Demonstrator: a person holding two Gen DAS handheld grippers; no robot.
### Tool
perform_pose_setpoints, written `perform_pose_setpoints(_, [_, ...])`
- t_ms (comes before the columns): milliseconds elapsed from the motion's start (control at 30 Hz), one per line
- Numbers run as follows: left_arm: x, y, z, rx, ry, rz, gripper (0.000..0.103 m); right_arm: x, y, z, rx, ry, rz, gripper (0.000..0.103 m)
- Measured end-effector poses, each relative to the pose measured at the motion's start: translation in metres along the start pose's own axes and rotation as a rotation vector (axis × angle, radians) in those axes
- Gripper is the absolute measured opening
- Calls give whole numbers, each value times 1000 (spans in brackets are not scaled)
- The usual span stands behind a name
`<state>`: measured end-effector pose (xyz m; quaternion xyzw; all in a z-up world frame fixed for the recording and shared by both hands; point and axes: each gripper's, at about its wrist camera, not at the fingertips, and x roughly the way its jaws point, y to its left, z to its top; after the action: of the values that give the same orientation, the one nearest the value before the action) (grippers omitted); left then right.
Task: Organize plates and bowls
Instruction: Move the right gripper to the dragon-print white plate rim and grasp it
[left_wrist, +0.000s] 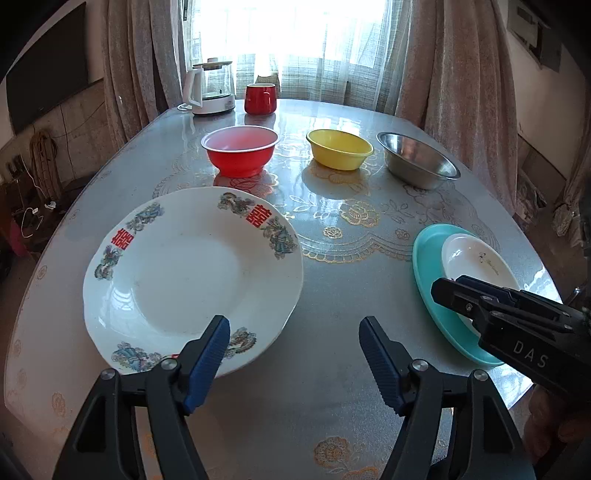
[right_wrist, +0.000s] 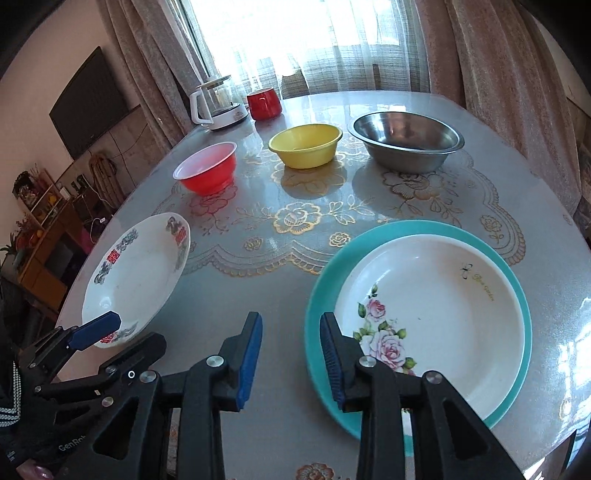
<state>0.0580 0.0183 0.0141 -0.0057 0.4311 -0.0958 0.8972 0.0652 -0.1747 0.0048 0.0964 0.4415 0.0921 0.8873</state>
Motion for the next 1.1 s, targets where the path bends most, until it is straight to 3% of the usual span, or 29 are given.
perform_pose_setpoints(400, [-17, 68, 12, -125, -55, 88, 79, 32, 45, 5, -88, 56, 34, 39])
perform_pose_setpoints(600, [-20, 116, 18, -226, -85, 151, 82, 38, 53, 15, -78, 17, 47, 41])
perform_pose_setpoints(733, [-15, 147, 20, -287, -87, 191, 84, 42, 54, 24, -45, -24, 70, 55])
perform_pose_setpoints(800, [-8, 160, 20, -315, -70, 204, 85, 45, 54, 28, -23, -41, 89, 57])
perform_pose_setpoints(1100, [20, 201, 13, -430, -29, 149, 85, 75, 67, 38, -7, -8, 150, 57])
